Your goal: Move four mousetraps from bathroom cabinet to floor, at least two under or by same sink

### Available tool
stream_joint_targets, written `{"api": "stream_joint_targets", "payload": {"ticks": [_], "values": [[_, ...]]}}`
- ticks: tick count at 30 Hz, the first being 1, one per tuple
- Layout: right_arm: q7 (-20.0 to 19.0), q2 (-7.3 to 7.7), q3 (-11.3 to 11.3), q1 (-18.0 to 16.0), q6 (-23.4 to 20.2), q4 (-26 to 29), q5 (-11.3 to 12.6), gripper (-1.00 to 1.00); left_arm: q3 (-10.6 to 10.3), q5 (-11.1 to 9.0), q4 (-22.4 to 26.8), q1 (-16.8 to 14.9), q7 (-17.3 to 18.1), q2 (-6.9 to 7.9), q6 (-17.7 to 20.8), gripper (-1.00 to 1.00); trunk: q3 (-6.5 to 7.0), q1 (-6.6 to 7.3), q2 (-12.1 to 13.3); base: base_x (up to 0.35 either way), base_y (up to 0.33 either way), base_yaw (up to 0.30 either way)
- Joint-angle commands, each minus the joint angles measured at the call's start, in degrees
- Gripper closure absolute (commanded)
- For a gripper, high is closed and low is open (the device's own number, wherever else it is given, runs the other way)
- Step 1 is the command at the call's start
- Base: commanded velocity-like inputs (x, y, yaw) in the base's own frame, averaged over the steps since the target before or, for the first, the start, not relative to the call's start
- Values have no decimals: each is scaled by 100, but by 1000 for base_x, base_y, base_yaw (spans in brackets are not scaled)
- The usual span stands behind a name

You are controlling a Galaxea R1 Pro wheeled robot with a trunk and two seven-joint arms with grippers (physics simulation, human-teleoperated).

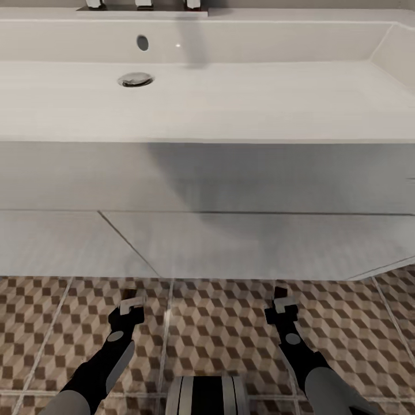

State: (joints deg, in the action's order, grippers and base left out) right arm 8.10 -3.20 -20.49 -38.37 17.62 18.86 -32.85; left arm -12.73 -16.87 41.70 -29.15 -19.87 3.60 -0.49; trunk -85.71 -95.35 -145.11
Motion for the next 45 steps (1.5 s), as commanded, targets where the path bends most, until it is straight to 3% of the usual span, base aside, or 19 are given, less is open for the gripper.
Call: {"api": "stream_joint_targets", "payload": {"ticks": [1,9,34,45], "values": [[-1,-5,-43,-4,23,-5,-53,100,-46,-50,5,-3,-51,10,-3,100,-3,4,-1,-331,0,0],[-2,-5,-43,-4,23,-5,-54,100,-46,-51,5,-3,-44,9,7,100,-3,4,-1,-243,0,0],[-1,-1,-43,-4,23,-5,-54,100,-71,-63,7,-4,0,-14,58,100,-3,4,-1,-7,0,0],[-1,3,-43,-4,23,-5,-54,100,-72,-62,12,-3,-25,-10,68,100,-3,4,-1,223,0,0]]}}
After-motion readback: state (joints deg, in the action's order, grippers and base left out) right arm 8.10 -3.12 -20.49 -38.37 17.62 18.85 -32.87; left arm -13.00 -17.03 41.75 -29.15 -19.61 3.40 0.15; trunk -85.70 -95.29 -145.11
